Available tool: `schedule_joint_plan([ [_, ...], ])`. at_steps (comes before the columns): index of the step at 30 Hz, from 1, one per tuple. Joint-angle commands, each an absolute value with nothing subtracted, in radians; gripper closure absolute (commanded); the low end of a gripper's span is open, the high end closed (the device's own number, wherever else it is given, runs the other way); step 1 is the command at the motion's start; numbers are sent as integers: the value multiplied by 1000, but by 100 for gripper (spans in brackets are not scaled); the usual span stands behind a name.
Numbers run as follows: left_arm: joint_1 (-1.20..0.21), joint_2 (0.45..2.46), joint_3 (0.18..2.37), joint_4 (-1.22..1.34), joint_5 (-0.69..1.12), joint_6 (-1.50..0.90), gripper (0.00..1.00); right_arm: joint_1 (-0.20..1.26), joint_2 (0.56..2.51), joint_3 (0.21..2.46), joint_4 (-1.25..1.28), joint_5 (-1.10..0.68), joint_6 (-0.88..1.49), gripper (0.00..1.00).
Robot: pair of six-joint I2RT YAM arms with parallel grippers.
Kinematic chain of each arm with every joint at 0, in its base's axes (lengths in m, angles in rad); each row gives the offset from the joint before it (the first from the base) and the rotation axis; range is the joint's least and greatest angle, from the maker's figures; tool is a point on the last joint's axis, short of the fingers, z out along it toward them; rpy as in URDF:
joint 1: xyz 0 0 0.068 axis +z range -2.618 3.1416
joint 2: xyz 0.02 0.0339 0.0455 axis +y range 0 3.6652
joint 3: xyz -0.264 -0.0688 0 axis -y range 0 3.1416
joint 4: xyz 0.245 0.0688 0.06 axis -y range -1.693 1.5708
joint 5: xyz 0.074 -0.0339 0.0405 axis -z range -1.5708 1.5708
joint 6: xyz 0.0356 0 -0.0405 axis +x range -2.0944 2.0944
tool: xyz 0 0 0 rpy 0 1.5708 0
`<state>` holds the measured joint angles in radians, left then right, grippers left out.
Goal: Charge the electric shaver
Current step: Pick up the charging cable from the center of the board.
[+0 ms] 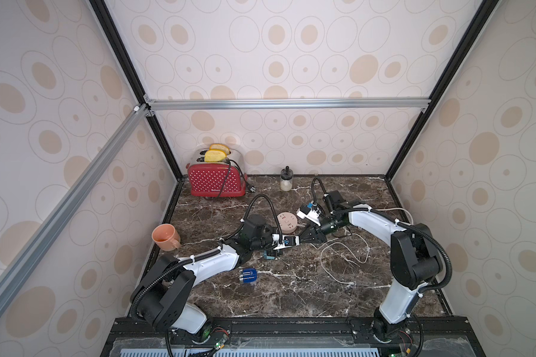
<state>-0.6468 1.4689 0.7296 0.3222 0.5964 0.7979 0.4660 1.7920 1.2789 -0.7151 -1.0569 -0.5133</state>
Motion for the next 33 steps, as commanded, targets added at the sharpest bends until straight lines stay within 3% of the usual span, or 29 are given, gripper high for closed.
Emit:
schedule_joint_plan([
  [1,-656,1471,758,319,607,813,97,466,1797,1301,-741,-1080,-544,88],
  [6,-655,1479,752,368,587,794,91,466,1794,1301,-741,-1083,-548,96],
  [9,-655,1482,746,400,573,774,81,466,1790,1295,-738,-1082,-549,100],
  [11,-655,1483,743,410,566,760,68,467,1783,1288,-730,-1079,-548,100],
  [18,-648,1436,726,377,518,731,52,466,1725,1227,-654,-1011,-524,100],
  [24,-526,1338,851,-159,686,742,50,478,1565,1028,-390,-812,-510,100],
  [27,-509,1338,920,-426,654,841,50,490,1488,928,-237,-728,-513,100],
  [33,-496,1442,1037,-722,633,934,51,533,1399,820,-90,-562,-571,100],
])
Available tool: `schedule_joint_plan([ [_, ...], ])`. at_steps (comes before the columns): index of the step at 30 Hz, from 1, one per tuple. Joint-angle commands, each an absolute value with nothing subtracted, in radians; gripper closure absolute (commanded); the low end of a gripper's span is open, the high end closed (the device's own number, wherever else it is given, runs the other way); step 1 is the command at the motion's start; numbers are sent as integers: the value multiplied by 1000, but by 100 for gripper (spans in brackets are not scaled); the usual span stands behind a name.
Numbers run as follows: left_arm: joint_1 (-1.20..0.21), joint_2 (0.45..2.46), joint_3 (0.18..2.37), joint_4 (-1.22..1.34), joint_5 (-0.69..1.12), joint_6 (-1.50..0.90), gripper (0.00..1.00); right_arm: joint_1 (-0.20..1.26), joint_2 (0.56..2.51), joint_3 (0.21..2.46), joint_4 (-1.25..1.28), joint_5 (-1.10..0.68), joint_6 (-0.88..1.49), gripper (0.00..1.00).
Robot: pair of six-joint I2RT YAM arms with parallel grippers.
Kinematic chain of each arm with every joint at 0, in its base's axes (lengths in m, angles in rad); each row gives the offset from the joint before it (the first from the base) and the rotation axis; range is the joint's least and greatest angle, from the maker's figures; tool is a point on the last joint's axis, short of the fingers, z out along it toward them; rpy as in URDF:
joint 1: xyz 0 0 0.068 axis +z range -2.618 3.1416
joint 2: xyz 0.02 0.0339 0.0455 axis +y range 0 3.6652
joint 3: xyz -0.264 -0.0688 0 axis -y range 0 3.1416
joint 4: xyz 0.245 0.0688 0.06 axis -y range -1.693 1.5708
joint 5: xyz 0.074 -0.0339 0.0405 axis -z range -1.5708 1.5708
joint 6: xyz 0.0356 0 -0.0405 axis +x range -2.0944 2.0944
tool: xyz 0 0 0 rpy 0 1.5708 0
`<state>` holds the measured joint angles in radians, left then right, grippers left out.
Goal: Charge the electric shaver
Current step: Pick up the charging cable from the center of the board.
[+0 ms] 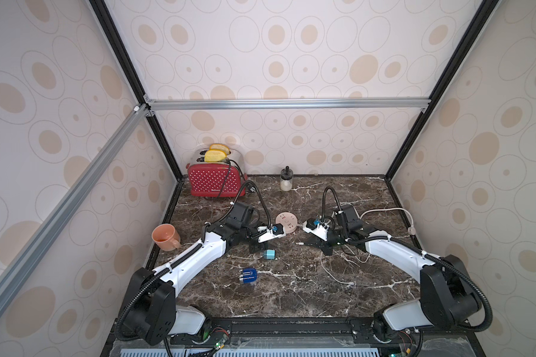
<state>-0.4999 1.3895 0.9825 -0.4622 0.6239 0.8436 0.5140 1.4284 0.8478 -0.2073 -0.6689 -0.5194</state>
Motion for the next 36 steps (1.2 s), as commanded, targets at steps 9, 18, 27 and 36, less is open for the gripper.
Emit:
schedule_joint_plan([
  [9,-496,1529,1054,-574,708,892,53,569,1348,713,47,-490,-582,100],
  [18,-497,1617,1098,-730,628,955,50,590,1294,640,133,-455,-631,100],
  [27,-497,1719,1171,-805,547,950,49,622,1263,575,203,-421,-697,100],
  [36,-496,1783,1218,-798,518,948,49,629,1238,534,249,-403,-747,100],
])
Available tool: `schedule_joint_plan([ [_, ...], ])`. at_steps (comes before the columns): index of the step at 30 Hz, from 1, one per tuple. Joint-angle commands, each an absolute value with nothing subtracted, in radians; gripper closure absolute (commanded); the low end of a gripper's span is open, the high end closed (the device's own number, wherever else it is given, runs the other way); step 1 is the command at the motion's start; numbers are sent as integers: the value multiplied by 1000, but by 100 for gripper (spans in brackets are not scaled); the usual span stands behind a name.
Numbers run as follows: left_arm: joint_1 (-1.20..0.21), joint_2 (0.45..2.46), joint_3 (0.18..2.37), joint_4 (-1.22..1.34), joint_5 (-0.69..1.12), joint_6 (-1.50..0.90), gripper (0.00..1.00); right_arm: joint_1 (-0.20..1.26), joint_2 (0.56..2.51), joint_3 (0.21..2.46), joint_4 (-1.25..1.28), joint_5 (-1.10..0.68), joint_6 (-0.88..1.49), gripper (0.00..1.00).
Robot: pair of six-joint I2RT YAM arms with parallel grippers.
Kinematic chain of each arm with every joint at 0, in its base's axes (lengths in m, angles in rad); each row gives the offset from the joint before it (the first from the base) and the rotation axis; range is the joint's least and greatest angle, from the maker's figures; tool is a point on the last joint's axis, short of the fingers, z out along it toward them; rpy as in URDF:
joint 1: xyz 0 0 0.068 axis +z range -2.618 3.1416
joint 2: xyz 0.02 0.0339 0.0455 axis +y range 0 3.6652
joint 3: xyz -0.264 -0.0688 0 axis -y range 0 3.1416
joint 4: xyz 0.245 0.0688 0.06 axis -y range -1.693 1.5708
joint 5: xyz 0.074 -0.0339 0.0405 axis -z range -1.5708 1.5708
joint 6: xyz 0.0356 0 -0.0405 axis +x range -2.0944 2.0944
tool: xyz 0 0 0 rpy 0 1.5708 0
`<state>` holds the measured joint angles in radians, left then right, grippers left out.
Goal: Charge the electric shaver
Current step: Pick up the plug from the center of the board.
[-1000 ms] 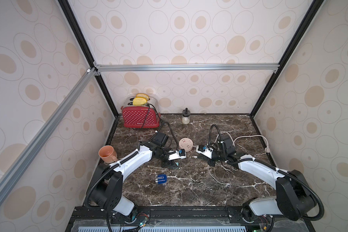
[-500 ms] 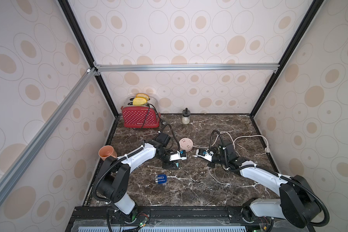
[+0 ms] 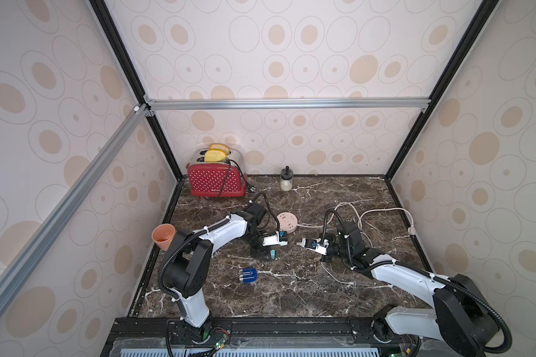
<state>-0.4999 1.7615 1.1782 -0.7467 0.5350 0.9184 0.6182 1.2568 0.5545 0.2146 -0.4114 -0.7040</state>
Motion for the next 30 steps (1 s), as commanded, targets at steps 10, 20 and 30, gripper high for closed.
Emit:
schedule_joint_plan([
  [10,-496,1823,1259,-888,524,952,49,633,1238,503,296,-407,-779,100],
  [20,-511,1791,1232,-891,552,983,48,631,1242,507,299,-398,-781,100],
  [30,-561,1746,1138,-643,390,937,48,632,1236,509,297,-387,-785,100],
])
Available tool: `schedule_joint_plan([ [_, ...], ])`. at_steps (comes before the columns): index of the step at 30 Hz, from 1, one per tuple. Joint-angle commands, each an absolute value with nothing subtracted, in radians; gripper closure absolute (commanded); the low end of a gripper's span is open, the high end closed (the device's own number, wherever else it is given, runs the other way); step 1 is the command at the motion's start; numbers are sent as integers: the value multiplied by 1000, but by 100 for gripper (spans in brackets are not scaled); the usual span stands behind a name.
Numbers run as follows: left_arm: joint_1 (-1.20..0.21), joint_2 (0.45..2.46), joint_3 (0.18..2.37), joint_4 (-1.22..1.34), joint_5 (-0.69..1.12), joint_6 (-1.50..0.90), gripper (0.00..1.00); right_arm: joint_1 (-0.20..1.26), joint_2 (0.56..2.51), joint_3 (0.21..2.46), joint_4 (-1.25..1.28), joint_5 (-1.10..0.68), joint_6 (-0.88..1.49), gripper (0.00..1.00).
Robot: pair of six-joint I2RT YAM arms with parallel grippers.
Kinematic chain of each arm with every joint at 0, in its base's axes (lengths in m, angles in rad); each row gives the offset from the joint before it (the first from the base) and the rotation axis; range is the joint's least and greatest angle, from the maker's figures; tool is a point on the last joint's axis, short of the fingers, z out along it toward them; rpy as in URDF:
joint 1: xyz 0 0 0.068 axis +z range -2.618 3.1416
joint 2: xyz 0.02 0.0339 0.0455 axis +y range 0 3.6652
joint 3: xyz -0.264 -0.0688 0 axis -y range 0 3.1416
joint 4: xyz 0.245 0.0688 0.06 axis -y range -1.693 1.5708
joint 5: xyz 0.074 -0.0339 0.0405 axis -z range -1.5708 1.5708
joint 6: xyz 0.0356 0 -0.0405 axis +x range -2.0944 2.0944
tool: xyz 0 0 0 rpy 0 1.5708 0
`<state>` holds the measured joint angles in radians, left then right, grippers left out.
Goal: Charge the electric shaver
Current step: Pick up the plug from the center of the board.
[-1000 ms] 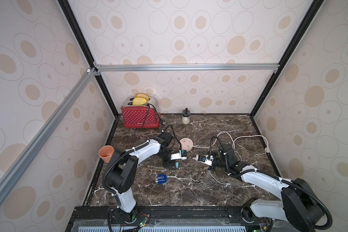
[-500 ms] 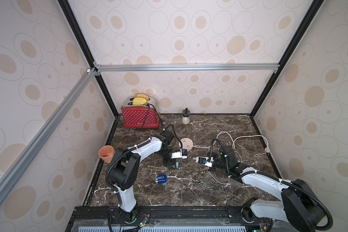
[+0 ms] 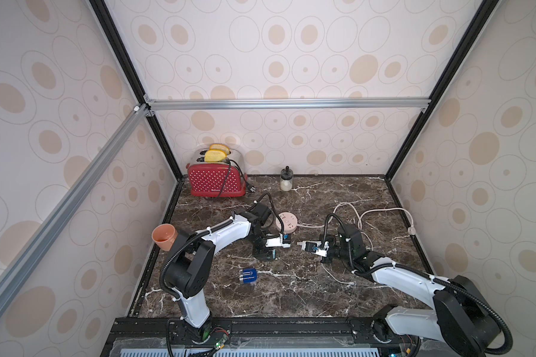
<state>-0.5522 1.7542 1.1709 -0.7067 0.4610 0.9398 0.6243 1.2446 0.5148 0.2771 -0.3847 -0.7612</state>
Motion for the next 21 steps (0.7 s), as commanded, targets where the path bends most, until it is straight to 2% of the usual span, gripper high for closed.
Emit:
schedule_joint_plan([
  [1,-560,1739,1132,-610,389,935,48,633,1235,509,296,-387,-786,100],
  [12,-559,1692,1118,-626,411,936,51,633,1238,509,299,-386,-785,100],
  [17,-552,1645,1068,-541,364,920,47,633,1244,509,307,-390,-777,100],
  [21,-523,1689,1141,-621,418,945,46,632,1243,514,301,-396,-767,100],
])
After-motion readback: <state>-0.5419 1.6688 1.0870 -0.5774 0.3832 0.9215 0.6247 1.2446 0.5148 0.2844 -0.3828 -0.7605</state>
